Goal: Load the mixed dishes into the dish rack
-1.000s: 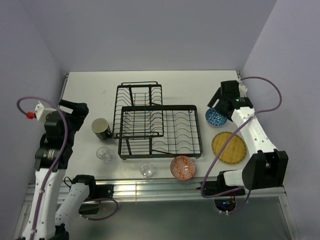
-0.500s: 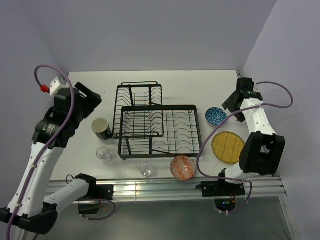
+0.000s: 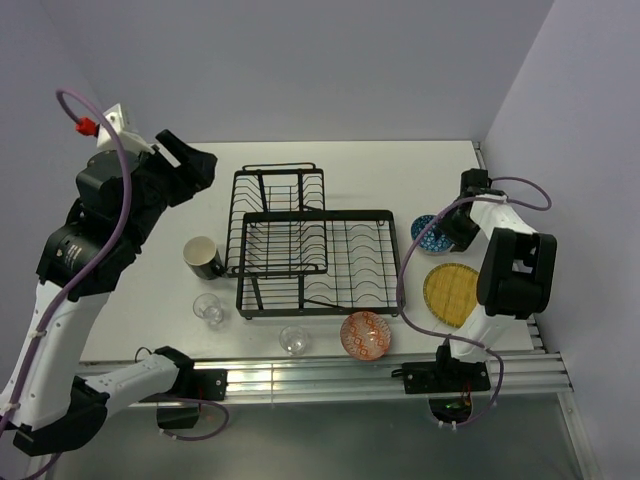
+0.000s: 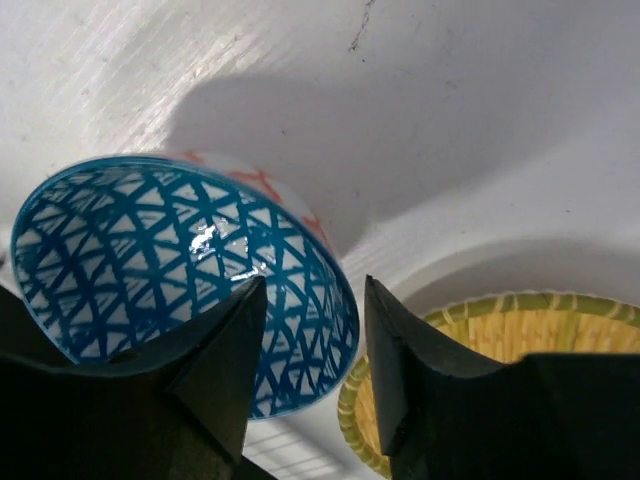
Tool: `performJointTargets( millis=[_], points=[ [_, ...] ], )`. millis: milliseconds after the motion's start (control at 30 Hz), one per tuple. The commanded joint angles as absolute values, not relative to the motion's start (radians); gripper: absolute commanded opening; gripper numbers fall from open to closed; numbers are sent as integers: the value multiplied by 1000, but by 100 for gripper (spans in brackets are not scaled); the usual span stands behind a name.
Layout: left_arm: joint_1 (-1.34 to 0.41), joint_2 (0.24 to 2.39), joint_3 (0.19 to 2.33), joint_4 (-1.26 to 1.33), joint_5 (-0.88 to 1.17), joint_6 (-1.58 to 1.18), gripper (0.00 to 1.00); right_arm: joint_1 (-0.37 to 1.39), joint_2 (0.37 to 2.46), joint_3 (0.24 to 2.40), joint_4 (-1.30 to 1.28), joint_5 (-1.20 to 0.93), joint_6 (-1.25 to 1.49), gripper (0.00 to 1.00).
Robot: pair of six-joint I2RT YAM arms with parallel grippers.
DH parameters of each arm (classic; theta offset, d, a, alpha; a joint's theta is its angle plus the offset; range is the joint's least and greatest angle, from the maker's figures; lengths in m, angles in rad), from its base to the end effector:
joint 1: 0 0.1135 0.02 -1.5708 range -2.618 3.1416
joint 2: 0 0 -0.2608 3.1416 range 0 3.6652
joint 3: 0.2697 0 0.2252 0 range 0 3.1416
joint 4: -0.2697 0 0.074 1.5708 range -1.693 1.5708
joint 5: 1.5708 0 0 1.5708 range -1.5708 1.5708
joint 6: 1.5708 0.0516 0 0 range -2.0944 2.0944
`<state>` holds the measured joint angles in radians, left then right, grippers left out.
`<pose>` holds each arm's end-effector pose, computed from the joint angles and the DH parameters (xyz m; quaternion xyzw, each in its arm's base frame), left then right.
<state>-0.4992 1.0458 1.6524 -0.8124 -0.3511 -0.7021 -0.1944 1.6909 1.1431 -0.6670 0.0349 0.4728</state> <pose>0.1431 -0.0578 0.4872 -0.1870 0.7490 -0.2392 0.5889 0.3053 -0.0620 0.1929 0.3251 0.9288 0.0076 0.1777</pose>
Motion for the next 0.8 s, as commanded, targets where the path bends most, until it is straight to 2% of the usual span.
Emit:
performJointTargets(
  millis=[0,67,200,333,467,667,767],
  points=[
    [-508,1051,1686,-755,-249,-603,71,-195,1738,1195,-630,49,459,49],
    [-508,1055,1689,-756,-210,-585,69,-193,1765,1210,-635,57,463,39],
    [-511,1066,1660,-713,-108,-569,69,-184,1767,1213,-632,93,475,0],
    [-531,1114,1658,-673,-23,-558,69,-154,1698,1227,-638,152,466,0],
    [-564,1167,1670,-627,73,-555,70,-127,1544,1264,-667,213,446,0],
    [-592,1239,1674,-552,242,-575,68,-60,1359,1407,-768,158,385,0],
    [-594,1269,1663,-516,345,-601,67,72,1327,1482,-850,103,348,0]
  ],
)
